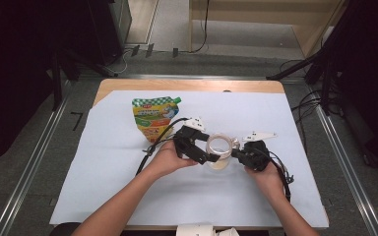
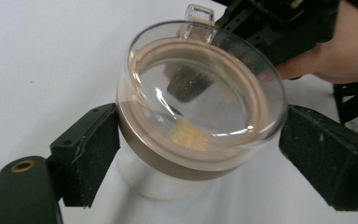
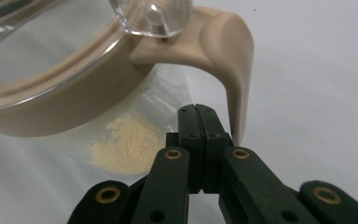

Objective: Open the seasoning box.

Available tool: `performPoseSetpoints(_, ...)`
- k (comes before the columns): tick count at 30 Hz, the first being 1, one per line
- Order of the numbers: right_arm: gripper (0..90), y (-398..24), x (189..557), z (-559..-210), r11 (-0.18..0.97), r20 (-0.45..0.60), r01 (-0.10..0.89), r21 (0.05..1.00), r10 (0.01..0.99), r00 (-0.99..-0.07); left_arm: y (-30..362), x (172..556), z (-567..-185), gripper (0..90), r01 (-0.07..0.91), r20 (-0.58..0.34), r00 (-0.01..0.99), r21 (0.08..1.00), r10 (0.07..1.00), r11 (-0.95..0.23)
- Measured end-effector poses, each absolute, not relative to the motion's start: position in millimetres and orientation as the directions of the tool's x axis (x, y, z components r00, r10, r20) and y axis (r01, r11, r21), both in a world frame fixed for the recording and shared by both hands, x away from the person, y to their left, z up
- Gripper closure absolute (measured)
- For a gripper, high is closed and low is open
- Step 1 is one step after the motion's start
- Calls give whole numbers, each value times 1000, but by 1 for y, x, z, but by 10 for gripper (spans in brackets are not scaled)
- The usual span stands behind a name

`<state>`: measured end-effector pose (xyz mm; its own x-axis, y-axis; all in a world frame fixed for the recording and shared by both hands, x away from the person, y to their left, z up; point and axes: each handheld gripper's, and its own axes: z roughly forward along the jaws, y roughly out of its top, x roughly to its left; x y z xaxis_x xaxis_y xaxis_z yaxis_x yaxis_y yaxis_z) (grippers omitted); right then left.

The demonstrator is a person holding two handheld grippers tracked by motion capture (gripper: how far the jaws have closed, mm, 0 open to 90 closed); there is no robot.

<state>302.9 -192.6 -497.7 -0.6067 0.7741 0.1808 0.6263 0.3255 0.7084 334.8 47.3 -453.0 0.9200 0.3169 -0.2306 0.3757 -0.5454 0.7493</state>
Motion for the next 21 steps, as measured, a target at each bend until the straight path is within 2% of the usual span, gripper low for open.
performPoseSetpoints(6,900,-191,302,-499,330,182,628,705,772,-609,39,330,-456,115,320,-150,932,767,329,-556)
performPoseSetpoints(21,900,-190,302,-499,324,185,635,701,777,-601,34,329,-450,109,309,-126,930,775,345,-551)
